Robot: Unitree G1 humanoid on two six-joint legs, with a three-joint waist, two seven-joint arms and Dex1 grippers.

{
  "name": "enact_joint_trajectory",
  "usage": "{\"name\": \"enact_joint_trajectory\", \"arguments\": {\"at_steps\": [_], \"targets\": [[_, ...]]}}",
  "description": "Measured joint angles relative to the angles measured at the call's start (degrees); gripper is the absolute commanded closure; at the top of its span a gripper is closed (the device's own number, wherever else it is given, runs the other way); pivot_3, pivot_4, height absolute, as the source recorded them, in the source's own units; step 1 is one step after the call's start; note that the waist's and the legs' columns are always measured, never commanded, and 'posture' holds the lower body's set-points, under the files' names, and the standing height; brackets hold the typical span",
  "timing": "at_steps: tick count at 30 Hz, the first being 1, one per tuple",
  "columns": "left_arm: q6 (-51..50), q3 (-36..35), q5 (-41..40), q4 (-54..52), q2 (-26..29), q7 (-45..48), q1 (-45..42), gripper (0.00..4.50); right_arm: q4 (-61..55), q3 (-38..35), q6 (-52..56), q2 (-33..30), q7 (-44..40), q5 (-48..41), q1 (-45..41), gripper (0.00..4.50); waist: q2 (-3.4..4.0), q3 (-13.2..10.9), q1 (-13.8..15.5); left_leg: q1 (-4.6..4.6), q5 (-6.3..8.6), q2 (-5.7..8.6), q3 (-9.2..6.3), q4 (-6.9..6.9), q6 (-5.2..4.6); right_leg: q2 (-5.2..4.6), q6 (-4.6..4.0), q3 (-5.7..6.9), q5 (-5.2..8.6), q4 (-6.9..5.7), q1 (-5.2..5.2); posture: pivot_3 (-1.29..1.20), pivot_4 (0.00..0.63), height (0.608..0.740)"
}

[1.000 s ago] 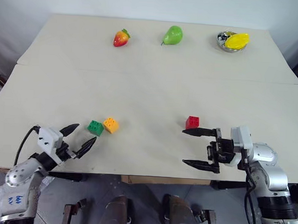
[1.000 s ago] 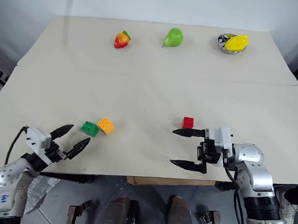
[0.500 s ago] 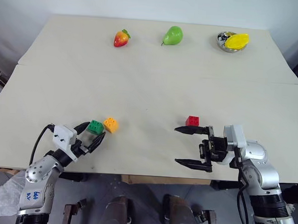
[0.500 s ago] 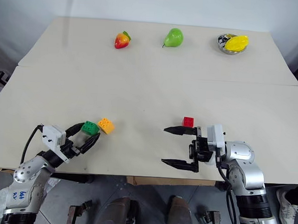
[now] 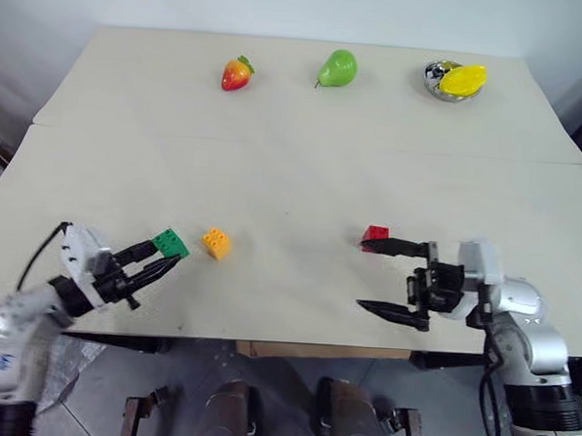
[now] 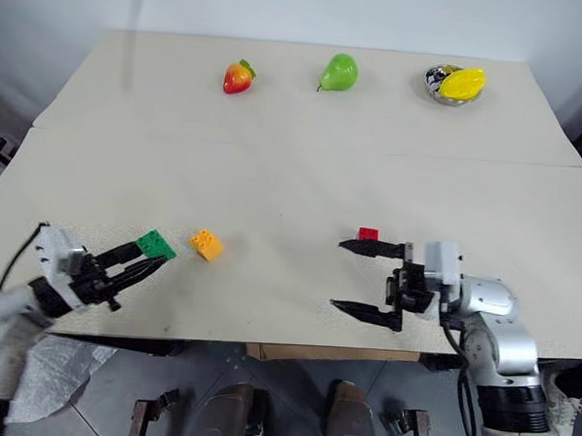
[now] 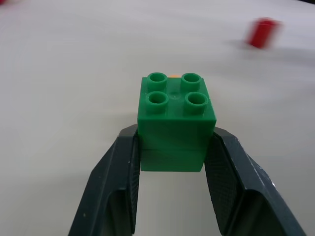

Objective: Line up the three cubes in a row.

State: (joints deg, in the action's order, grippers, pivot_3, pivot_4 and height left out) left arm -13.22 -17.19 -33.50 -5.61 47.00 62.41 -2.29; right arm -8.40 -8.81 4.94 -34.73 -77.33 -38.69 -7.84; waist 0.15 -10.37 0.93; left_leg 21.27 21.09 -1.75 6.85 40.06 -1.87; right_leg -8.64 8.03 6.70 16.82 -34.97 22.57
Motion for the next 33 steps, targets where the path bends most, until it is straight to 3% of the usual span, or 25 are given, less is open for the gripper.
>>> {"name": "enact_joint_trajectory", "arguments": {"at_steps": [2, 4, 7, 11, 14, 18, 24, 33], "targets": [[-1.6, 3.4, 0.0, 0.1, 2.5, 4.1, -8.3, 3.01, 0.1, -2.2, 0.0, -1.4, -0.1, -0.3, 1.7, 0.0, 0.0, 0.0, 0.5, -0.01, -0.01, 0.04, 0.05, 0.01, -0.02, 0.01, 0.02, -0.03, -0.02, 0.02, -0.03, 0.0, 0.15, 0.74], [-1.8, 8.1, 1.4, 2.8, 1.1, 6.7, -17.7, 3.01, 0.2, -4.3, -0.1, -2.4, -0.3, -0.5, 3.8, 0.0, 0.06, 0.0, 0.6, -0.05, 0.0, 0.08, 0.11, -0.01, -0.02, 0.04, 0.04, -0.02, -0.03, 0.0, -0.06, 0.0, 0.15, 0.74], [-1.5, 18.7, 7.4, 10.7, -9.2, 7.1, -35.9, 3.01, 1.7, -6.8, -0.2, -3.9, -0.1, -0.3, 6.0, 0.0, -0.05, 0.0, 1.3, 0.08, -0.04, 0.35, 0.42, 0.12, -0.07, 0.14, 0.09, 0.15, -0.05, 0.05, -0.1, 0.0, 0.15, 0.74], [-0.6, 30.8, 16.1, 19.3, -18.9, 7.8, -46.6, 3.01, 2.1, -8.7, -0.8, -4.2, 0.8, 0.2, 6.6, 0.0, -0.09, 0.1, 0.1, 0.03, -0.05, 0.29, 0.74, -0.06, -0.07, 0.25, 0.12, 0.14, -0.05, 0.27, -0.04, 0.0, 0.15, 0.74], [0.6, 37.0, 22.3, 27.3, -24.1, 7.1, -51.0, 3.01, 1.7, -9.2, -0.9, -4.2, 1.6, 0.3, 6.6, 0.0, -0.14, 0.0, -0.4, 0.05, -0.07, 0.14, 0.75, -0.1, -0.03, 0.42, 0.13, 0.14, -0.04, 0.41, -0.01, 0.0, 0.15, 0.74], [4.6, 38.8, 27.5, 37.8, -28.8, 4.7, -55.3, 3.01, 0.4, -9.3, -0.9, -4.1, 2.6, 0.3, 7.0, 0.0, -0.22, 0.0, -0.5, 0.07, -0.08, 0.09, 0.74, -0.06, -0.01, 0.43, 0.14, 0.13, -0.05, 0.42, 0.0, 0.0, 0.15, 0.74], [10.3, 38.7, 31.9, 47.2, -28.8, 4.5, -56.2, 3.01, -0.6, -10.4, -1.1, -4.1, 2.7, 0.2, 10.1, 0.0, -0.25, 0.0, 0.0, 0.11, -0.08, 0.08, 0.72, 0.0, -0.01, 0.42, 0.19, 0.1, -0.08, 0.4, 0.01, 0.0, 0.15, 0.74], [11.5, 38.0, 32.7, 47.5, -28.1, 7.7, -55.4, 3.01, 0.3, -10.6, -1.1, -4.1, 2.3, 0.3, 9.6, 0.0, -0.25, -0.1, 0.6, 0.14, -0.08, 0.09, 0.64, 0.1, -0.01, 0.4, 0.23, 0.12, -0.1, 0.38, -0.02, 0.0, 0.15, 0.74]]}}
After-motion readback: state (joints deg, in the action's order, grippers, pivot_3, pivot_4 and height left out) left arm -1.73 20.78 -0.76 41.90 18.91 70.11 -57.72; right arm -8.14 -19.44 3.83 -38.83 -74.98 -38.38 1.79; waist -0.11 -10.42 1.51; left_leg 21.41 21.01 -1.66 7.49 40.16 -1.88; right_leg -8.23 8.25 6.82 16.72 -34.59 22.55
